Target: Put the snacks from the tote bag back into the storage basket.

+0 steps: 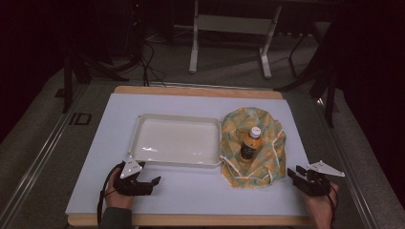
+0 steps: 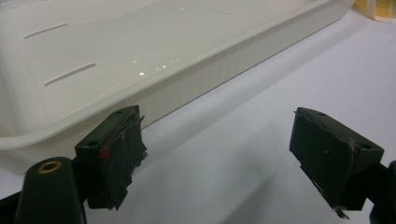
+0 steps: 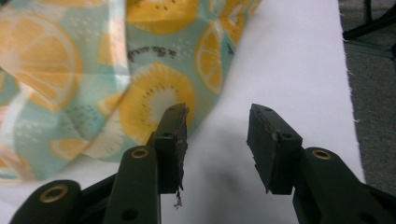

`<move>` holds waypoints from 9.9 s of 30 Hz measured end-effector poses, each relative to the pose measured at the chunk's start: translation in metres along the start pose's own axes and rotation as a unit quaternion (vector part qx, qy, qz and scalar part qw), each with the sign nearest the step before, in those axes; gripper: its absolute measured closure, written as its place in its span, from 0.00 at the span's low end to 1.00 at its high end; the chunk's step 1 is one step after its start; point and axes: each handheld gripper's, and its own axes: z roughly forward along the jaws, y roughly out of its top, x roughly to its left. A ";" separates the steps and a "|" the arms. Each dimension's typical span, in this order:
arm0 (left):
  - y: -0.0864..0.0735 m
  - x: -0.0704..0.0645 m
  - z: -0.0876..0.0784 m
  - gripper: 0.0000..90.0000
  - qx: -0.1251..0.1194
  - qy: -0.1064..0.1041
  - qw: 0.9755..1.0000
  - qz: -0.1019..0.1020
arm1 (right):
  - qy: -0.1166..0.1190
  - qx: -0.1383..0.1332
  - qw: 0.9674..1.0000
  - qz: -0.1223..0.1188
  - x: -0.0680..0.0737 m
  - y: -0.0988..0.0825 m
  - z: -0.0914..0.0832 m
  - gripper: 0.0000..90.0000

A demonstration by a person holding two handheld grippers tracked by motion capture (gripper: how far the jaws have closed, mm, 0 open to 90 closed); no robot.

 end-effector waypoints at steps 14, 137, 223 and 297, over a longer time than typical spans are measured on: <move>0.000 -0.001 0.000 0.20 0.000 0.005 1.000 0.007 | 0.010 0.021 0.999 -0.043 0.010 0.014 -0.004 0.63; 0.001 -0.005 0.002 0.19 0.016 0.011 1.000 0.021 | 0.098 0.193 0.912 -0.348 0.056 0.171 -0.022 0.61; 0.002 -0.005 0.004 0.18 0.021 0.009 1.000 0.021 | 0.145 0.226 0.892 -0.363 0.105 0.220 0.023 0.63; 0.002 -0.005 0.005 0.19 0.029 0.010 0.999 0.025 | 0.169 0.285 0.873 -0.359 0.117 0.242 0.041 0.65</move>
